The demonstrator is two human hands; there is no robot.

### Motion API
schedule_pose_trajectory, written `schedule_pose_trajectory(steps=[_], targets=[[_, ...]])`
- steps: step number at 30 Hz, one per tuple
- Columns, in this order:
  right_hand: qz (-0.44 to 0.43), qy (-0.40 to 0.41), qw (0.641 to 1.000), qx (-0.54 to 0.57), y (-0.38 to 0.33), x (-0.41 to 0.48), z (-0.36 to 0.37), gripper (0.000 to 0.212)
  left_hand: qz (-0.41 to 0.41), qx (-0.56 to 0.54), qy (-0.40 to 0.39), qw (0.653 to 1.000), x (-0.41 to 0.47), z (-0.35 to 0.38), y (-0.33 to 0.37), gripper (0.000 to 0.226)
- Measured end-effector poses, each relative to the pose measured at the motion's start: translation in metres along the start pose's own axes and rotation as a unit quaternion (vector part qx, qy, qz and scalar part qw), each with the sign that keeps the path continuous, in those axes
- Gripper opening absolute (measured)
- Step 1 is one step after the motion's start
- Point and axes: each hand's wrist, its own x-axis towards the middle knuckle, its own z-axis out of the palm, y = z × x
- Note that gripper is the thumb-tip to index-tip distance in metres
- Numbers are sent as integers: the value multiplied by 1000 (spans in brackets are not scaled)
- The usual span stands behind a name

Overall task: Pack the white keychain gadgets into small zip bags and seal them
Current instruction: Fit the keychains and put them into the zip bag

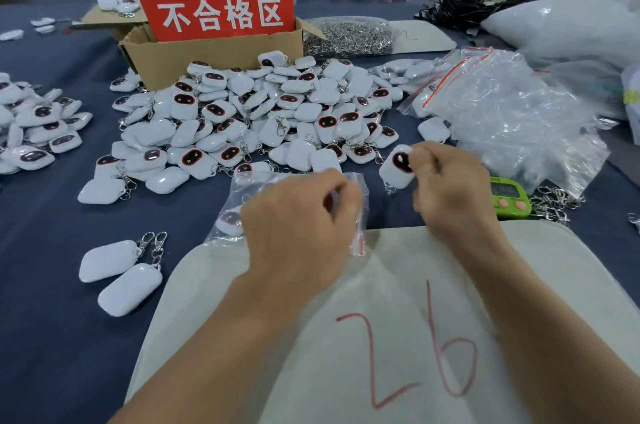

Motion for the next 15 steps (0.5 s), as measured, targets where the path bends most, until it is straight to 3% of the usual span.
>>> schedule_pose_trajectory(steps=[4,8,10,15], targets=[[139,-12,958,249,-14,-6,0,44,-154,-73,141,975,27,-14,-33,23],[240,-91,875,411,-26,-7,4,32,-299,-183,185,918,42,-17,-63,31],[239,-140,861,427,-27,-9,4,24,-294,-198,168,920,40,-16,-60,28],[181,-208,850,449,-29,-14,4,12,-129,-223,72,963,19,-5,-27,31]])
